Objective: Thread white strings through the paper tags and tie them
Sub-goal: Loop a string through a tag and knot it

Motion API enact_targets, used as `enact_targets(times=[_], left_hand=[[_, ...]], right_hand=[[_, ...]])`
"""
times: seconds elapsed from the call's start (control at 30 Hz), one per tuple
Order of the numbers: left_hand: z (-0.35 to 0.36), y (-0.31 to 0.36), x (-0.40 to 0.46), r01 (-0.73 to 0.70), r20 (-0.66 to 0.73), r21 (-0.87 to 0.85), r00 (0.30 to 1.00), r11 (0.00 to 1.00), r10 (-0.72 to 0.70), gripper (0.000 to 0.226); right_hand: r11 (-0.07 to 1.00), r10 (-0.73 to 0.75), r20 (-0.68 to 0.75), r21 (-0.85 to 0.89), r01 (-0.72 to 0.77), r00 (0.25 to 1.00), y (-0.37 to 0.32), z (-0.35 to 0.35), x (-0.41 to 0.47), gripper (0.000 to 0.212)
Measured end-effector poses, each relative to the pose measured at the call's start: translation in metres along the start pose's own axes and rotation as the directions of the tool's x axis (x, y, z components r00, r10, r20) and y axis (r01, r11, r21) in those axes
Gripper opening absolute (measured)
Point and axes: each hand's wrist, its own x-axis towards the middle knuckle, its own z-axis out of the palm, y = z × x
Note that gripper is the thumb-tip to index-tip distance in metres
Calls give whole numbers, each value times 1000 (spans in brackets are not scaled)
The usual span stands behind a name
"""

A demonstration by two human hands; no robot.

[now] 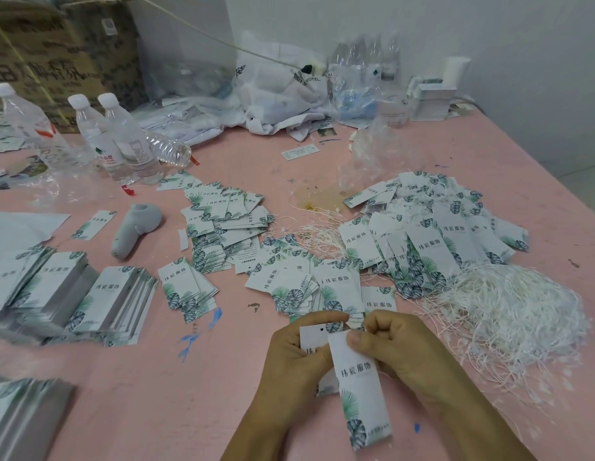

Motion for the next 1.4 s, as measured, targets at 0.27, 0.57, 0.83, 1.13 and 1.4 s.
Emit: enact_targets(times=[0.27,0.57,0.83,1.13,1.4], left_hand=[[-3,-3,3,-30,12,-104,999,994,31,33],[-6,-10,10,-59,-161,-235,987,970,22,32],[0,-14,9,-39,-211,-128,977,991,11,30],[7,-10,5,-56,-239,71,968,996,71,29],[7,-11,4,-61,-216,189,971,980,102,25]], right_hand=[[998,50,58,42,-53,997,-2,2,0,29],[966,75,-67,254,-55,995,7,-19,8,35],[966,-258,-324,-118,232,910,8,8,-1,23],[876,-356,-261,-427,224,897,16,22,-1,12],[829,-381,-292,-527,184,877,24,23,2,3]])
